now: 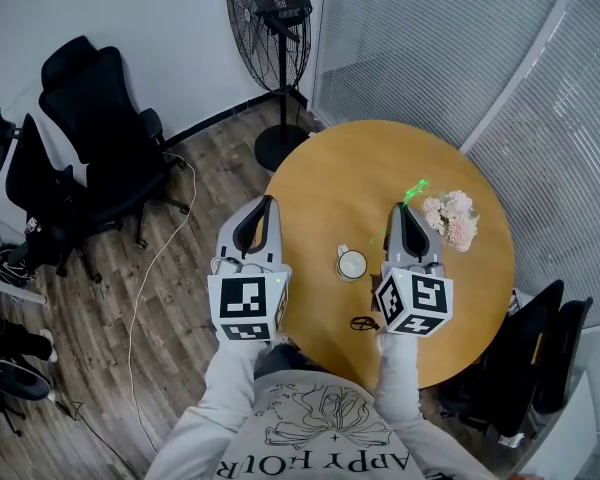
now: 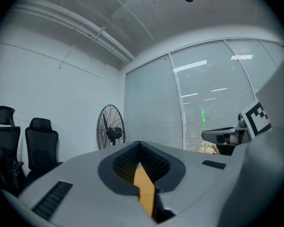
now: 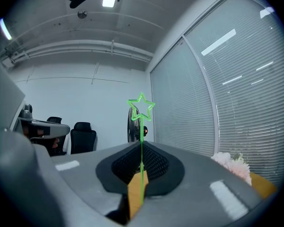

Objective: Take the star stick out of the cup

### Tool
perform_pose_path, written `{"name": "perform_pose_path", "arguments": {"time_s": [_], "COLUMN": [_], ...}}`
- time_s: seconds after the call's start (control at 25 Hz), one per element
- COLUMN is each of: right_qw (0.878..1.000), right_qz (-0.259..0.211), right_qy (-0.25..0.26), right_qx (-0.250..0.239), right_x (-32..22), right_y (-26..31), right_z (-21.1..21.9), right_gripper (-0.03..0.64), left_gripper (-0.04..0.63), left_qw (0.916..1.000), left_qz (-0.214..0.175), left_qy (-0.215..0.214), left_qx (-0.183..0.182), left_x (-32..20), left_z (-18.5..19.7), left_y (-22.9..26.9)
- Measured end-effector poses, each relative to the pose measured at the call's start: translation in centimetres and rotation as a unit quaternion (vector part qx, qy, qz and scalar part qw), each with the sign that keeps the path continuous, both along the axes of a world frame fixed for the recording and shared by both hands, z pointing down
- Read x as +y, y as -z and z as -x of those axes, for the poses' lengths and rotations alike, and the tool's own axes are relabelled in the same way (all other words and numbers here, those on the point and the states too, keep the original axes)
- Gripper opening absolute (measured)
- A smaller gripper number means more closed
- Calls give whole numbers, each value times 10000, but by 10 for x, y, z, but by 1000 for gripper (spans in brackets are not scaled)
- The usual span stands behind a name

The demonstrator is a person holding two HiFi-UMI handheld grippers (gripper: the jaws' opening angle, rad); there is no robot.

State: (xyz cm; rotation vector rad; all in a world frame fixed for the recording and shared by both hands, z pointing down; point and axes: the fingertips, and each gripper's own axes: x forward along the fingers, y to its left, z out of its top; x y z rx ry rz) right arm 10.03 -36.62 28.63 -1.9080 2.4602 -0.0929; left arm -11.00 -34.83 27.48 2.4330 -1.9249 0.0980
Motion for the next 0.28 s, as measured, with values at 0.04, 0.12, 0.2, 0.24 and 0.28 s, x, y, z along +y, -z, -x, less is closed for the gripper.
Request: {"name": "perform_pose_path", "arguments": {"time_s": [0.04, 0.12, 0.2, 0.24, 0.28], "right_qw": [10000, 10000, 10000, 10000, 10000], "right_qz": [1, 2, 2, 3, 3], "right_qy": [3, 15, 27, 34, 41], "right_qx": [-6, -20, -28, -30, -30], "right_x": [0, 0, 0, 0, 0], "right_y": [0, 0, 1, 1, 1], "right_z": [0, 0, 0, 0, 0], "right_gripper": [14, 14, 14, 14, 14], "left_gripper": [6, 6, 6, 6, 6], "left_qw": [10000, 10000, 10000, 10000, 10000], "left_qz": [-16, -33, -7, 5, 16], "left_qy": [-10, -20, 1, 11, 19], "left_qx": [1, 11, 23, 26, 29], "left_x": [0, -1, -1, -1, 0], "left_z": [0, 0, 0, 0, 0], "left_y": [1, 3, 1, 1, 0]}}
